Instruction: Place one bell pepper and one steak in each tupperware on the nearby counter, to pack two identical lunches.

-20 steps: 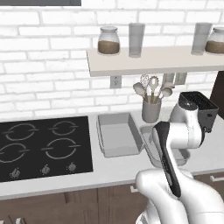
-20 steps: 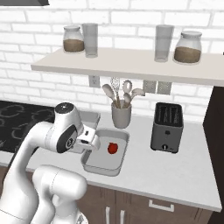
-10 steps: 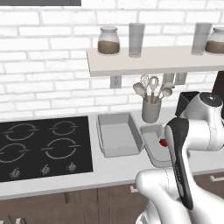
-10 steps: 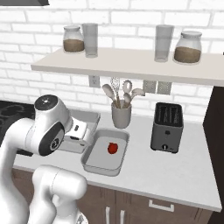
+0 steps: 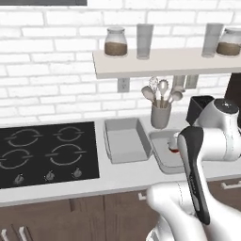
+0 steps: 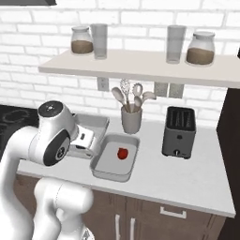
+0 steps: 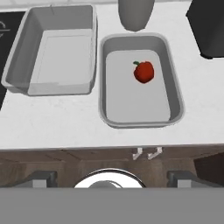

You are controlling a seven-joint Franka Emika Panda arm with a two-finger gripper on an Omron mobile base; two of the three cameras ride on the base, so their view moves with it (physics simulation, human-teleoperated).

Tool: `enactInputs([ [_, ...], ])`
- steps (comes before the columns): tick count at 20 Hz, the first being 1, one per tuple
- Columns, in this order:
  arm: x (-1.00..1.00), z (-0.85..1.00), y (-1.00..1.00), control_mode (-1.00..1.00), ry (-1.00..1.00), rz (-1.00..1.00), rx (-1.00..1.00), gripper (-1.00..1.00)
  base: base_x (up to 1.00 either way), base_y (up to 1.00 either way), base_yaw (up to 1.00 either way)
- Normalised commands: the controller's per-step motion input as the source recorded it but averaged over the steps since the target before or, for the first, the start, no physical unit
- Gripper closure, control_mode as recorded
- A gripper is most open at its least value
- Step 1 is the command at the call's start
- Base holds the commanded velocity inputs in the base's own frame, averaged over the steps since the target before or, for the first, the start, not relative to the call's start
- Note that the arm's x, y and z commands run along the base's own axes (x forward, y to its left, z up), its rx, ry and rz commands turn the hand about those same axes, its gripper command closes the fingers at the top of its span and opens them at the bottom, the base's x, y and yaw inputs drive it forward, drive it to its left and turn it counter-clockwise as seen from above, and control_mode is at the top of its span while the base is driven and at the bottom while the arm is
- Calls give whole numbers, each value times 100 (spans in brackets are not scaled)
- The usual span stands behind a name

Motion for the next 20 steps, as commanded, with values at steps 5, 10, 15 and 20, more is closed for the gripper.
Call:
enactInputs([
  [5,0,0,0,100,0,0,0,-100,-100,0,0],
  [10,0,0,0,100,0,0,0,-100,-97,0,-19],
  [15,0,0,0,100,0,0,0,-100,-31,7,-75],
  [20,0,0,0,100,0,0,0,-100,-13,10,-85],
])
